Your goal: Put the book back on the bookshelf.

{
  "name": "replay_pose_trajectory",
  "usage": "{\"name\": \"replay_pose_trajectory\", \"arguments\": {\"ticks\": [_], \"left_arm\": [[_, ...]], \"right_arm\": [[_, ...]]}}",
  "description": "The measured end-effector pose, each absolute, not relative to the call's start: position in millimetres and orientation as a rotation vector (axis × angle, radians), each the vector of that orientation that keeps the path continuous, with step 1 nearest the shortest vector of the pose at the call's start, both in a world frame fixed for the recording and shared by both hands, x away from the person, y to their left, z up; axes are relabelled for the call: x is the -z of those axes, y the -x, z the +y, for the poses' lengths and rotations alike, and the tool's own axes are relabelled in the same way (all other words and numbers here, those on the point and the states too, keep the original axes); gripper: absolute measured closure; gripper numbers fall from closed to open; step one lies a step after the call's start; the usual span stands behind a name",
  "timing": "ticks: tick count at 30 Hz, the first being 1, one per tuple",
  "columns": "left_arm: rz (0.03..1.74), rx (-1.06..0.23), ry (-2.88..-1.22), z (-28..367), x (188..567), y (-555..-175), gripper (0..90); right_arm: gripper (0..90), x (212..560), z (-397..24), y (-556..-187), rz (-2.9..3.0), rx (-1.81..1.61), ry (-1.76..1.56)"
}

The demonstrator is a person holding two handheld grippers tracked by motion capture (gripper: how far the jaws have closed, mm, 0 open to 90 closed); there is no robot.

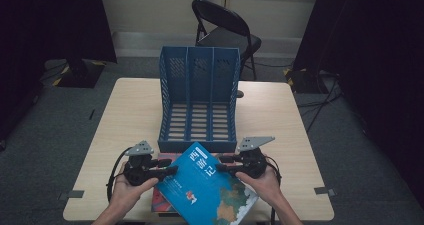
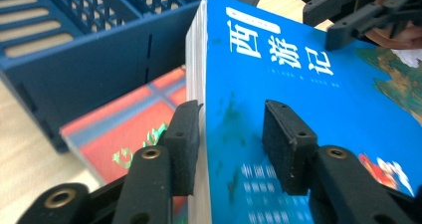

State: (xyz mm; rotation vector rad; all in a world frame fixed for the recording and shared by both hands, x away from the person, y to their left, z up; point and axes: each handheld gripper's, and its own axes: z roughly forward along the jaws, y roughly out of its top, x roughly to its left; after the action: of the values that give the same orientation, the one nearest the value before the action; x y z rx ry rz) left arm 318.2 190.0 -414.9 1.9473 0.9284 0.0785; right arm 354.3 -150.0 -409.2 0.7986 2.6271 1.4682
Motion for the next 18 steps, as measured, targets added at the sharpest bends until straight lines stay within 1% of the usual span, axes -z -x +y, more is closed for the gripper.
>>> {"name": "replay_pose_trajectory", "arguments": {"ticks": [2,6,9,13,15,16,18], "left_arm": [[0.92,-0.084,-1.946,195.4,415.5,-311.6,55.6],[0.934,-0.054,-1.946,216.7,415.2,-294.4,55.6],[0.93,-0.088,-1.949,226.0,414.5,-285.2,56.4],[0.94,-0.086,-1.965,237.5,422.1,-275.3,59.2],[0.966,-0.028,-1.905,238.8,425.4,-275.4,61.4],[0.966,-0.028,-1.905,238.8,425.4,-275.4,64.3],[0.941,-0.06,-1.924,237.3,424.3,-275.1,63.9]], "right_arm": [[66.4,411.6,-149.1,-356.1,2.644,-1.487,-0.785],[66.8,413.2,-149.4,-354.7,2.633,-1.499,-0.795],[66.9,414.0,-149.8,-354.7,2.63,-1.509,-0.797],[66.8,414.4,-150.0,-354.8,2.629,-1.511,-0.797],[66.8,414.5,-150.1,-354.7,2.629,-1.511,-0.801],[66.8,414.5,-150.1,-354.7,2.629,-1.511,-0.801],[66.9,415.0,-150.3,-354.0,2.622,-1.513,-0.804]]}}
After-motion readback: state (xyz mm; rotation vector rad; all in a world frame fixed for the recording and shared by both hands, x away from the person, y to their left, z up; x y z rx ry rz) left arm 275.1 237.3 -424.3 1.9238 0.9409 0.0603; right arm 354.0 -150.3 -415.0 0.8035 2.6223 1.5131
